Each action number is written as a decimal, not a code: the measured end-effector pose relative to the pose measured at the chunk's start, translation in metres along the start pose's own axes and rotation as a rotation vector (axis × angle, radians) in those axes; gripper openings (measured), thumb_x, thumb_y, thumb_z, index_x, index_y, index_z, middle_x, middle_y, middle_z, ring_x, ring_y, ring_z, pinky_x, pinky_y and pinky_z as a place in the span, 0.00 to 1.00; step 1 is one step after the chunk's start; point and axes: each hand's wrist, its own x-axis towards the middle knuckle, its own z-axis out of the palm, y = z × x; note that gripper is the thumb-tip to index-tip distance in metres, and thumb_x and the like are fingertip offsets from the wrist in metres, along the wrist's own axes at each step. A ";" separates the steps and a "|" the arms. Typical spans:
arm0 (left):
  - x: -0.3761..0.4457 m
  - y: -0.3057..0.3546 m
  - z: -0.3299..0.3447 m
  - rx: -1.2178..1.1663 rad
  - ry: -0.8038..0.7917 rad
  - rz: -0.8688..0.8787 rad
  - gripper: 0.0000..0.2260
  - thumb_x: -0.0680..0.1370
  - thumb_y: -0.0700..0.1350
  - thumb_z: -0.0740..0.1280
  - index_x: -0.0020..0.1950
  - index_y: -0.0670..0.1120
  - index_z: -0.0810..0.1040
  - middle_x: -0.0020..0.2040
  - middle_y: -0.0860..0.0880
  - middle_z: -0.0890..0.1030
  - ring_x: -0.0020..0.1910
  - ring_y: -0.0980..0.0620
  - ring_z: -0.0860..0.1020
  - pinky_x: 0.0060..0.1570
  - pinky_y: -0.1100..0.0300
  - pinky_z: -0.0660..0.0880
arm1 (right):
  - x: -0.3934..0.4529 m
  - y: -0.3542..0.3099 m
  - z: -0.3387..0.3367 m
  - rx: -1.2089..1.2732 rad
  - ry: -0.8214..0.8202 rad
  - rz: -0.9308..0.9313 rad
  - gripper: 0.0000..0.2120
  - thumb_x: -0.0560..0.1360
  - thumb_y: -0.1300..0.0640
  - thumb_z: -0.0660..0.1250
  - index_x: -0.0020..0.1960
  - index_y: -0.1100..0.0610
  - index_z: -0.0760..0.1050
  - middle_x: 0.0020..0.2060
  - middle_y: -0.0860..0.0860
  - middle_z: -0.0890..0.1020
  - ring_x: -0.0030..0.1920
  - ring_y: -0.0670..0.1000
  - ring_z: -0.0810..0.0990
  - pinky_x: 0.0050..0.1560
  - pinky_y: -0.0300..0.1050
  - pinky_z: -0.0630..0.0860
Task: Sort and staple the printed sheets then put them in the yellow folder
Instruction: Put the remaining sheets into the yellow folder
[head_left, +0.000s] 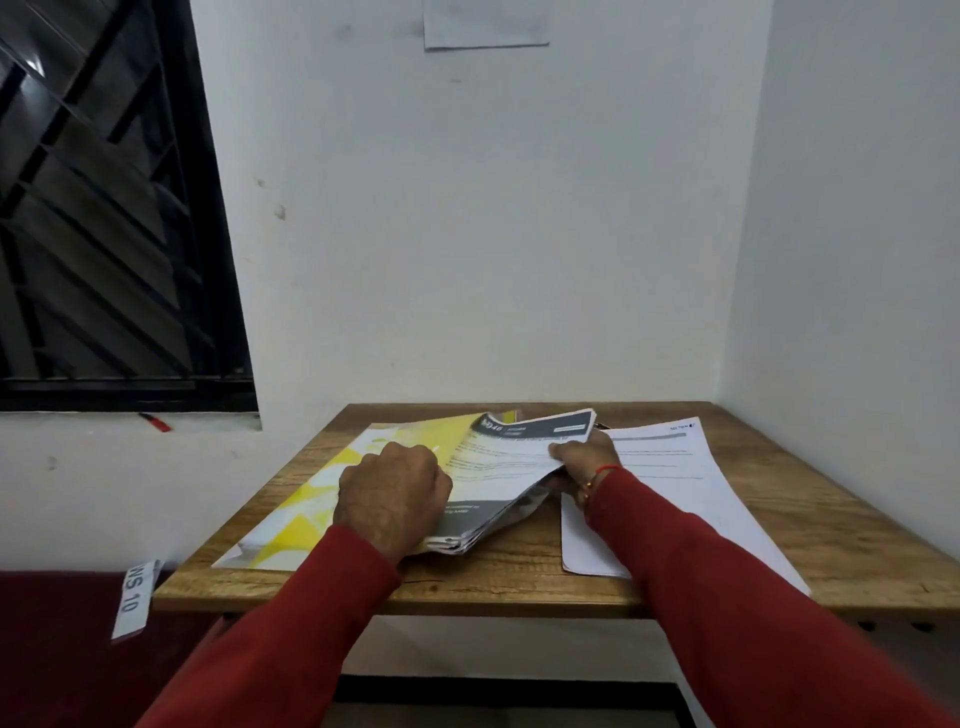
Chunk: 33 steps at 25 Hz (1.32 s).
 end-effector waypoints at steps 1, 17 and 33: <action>-0.002 0.000 0.000 0.012 0.001 0.004 0.16 0.81 0.55 0.55 0.52 0.52 0.81 0.52 0.48 0.81 0.50 0.44 0.79 0.46 0.53 0.73 | 0.001 0.000 0.003 -0.020 -0.006 0.008 0.15 0.66 0.69 0.69 0.53 0.63 0.78 0.50 0.64 0.83 0.49 0.64 0.83 0.51 0.71 0.78; -0.018 -0.004 -0.001 -0.102 -0.054 0.135 0.18 0.80 0.63 0.55 0.57 0.58 0.81 0.52 0.53 0.83 0.54 0.49 0.79 0.48 0.55 0.73 | -0.036 -0.022 0.051 0.009 -0.377 0.310 0.06 0.80 0.60 0.66 0.45 0.61 0.75 0.38 0.59 0.83 0.37 0.58 0.83 0.40 0.56 0.83; 0.019 -0.128 0.054 -0.333 -0.220 -0.340 0.16 0.80 0.65 0.57 0.60 0.60 0.77 0.64 0.52 0.79 0.68 0.46 0.69 0.66 0.46 0.62 | -0.048 -0.028 0.020 -0.235 -0.291 0.236 0.04 0.76 0.71 0.60 0.48 0.66 0.73 0.36 0.62 0.80 0.23 0.54 0.80 0.23 0.41 0.77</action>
